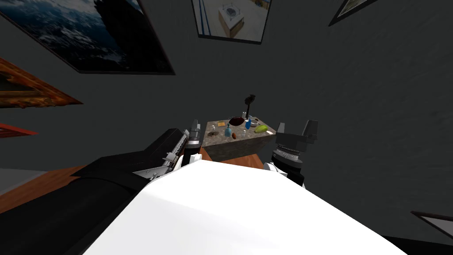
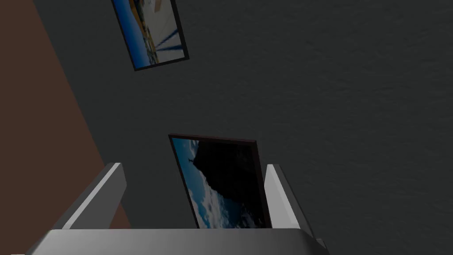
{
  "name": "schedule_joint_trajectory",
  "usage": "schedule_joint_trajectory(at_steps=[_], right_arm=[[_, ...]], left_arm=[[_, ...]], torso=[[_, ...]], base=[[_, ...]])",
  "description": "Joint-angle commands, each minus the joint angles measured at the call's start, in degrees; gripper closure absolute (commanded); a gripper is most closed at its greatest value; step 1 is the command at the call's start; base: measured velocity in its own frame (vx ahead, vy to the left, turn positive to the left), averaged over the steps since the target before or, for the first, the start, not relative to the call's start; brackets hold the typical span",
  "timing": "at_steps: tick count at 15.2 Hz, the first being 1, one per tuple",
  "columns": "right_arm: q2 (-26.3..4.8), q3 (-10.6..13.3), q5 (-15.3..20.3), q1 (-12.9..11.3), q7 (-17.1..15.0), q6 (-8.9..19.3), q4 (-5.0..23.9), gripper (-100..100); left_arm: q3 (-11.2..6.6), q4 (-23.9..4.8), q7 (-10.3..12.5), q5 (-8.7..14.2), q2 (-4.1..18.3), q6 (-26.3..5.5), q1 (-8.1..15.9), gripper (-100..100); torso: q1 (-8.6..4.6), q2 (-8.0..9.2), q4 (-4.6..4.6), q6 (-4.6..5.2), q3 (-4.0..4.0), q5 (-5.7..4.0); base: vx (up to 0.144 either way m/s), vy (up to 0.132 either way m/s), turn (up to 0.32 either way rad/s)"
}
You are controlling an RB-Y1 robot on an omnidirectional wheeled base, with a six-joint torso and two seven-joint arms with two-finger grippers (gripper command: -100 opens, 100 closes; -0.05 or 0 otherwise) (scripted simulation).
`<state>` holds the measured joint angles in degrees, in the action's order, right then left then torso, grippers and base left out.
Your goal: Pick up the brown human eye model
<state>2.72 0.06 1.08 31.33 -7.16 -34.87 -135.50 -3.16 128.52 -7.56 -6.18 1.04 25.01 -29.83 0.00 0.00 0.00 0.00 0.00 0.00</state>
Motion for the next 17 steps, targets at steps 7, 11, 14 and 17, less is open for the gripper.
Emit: schedule_joint_trajectory(at_steps=[7, 11, 14, 17], right_arm=[[0.0, 0.0, 0.0, 0.0, 0.0, 0.0, 0.0, 0], [0.0, 0.0, 0.0, 0.0, 0.0, 0.0, 0.0, 0], [0.0, 0.0, 0.0, 0.0, 0.0, 0.0, 0.0, 0], [0.0, 0.0, 0.0, 0.0, 0.0, 0.0, 0.0, 0]], left_arm=[[-1.22, -1.9, 3.3, 3.3, 8.4, -7.1, 1.1, -100], [-1.91, -3.0, 5.2, 5.2, 11.5, -11.2, 1.7, -100], [-2.3, -3.6, 6.2, 6.3, 13.0, -14.3, 2.1, -100], [-2.71, -4.3, 7.3, 7.4, 14.6, -17.0, 2.5, -100]], torso=[[-0.03, 0.02, 0.0, 0.02, 0.01, -0.01], [-0.03, 0.03, 0.01, 0.01, 0.02, -0.01], [-0.04, 0.03, 0.0, 0.01, 0.02, -0.01], [-0.05, 0.02, 0.01, 0.02, 0.01, -0.01]], base=[[-0.006, -0.012, -0.062], [-0.008, -0.015, -0.07], [-0.009, -0.016, -0.068], [-0.007, -0.014, -0.065]])
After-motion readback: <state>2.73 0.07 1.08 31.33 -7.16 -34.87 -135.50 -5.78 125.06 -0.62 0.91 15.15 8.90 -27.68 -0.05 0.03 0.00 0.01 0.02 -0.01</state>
